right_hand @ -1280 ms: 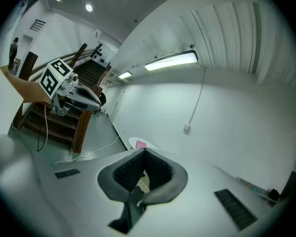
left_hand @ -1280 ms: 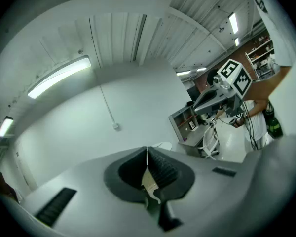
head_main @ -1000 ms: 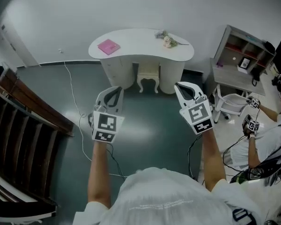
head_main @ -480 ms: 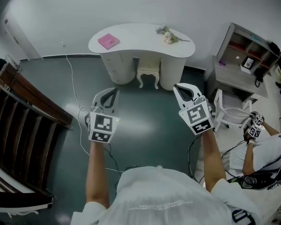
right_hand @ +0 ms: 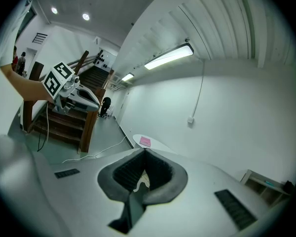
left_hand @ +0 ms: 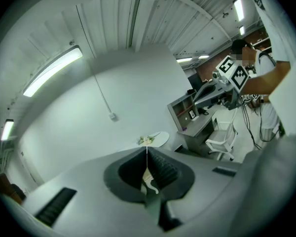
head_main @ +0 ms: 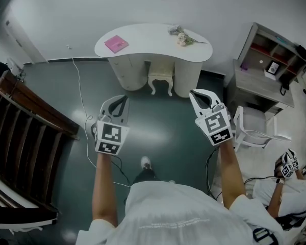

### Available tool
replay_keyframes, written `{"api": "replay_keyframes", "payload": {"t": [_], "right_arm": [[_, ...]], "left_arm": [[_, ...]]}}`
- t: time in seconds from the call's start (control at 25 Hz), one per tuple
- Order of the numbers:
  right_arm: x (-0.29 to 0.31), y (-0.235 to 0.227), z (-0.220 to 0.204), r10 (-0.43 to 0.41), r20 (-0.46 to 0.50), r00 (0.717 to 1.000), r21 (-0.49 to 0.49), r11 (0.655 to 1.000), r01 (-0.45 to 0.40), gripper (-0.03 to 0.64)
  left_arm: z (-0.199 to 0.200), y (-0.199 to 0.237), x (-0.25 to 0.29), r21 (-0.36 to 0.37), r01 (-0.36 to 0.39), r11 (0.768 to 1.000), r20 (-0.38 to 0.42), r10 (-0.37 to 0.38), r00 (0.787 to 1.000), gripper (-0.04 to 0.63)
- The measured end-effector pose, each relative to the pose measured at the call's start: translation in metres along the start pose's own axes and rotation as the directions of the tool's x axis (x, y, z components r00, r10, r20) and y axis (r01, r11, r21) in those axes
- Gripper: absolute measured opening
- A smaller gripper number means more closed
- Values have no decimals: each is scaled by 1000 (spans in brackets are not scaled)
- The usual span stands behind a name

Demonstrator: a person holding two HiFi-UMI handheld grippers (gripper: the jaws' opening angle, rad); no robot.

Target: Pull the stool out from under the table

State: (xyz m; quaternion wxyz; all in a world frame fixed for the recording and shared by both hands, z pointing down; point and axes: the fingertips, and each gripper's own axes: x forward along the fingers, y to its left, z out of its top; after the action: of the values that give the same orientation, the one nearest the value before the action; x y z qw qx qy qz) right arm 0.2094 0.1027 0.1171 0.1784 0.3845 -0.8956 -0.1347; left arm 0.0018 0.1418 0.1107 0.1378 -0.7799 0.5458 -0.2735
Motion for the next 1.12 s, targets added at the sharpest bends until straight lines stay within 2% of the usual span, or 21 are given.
{"api": "replay_keyframes", "payload": {"t": [0.2,0.4,0.76,0.88,1.12], "right_arm": [[26,-8,-14,9,-39,999,5,1000,-9,15],[72,-25,-23,-16,-66,998,-2,1000,16,15],[187,-59,0,-43,-74,996,18,999,45,15],[222,-61,3,-32,-60,998,37,999,34,15],[282,-58,5,-14,-71,997,14,1000,15,15]], "left_arm": [[-14,11,31,-18,20,1000,0,-20,1000,18],[-38,43,77,-31,41,999,-11,-41,999,17],[-63,127,166,-25,78,997,-12,-79,997,18],[-75,148,191,-30,94,995,-19,-94,995,18],[-105,182,229,-45,123,991,-30,-124,992,18]]}}
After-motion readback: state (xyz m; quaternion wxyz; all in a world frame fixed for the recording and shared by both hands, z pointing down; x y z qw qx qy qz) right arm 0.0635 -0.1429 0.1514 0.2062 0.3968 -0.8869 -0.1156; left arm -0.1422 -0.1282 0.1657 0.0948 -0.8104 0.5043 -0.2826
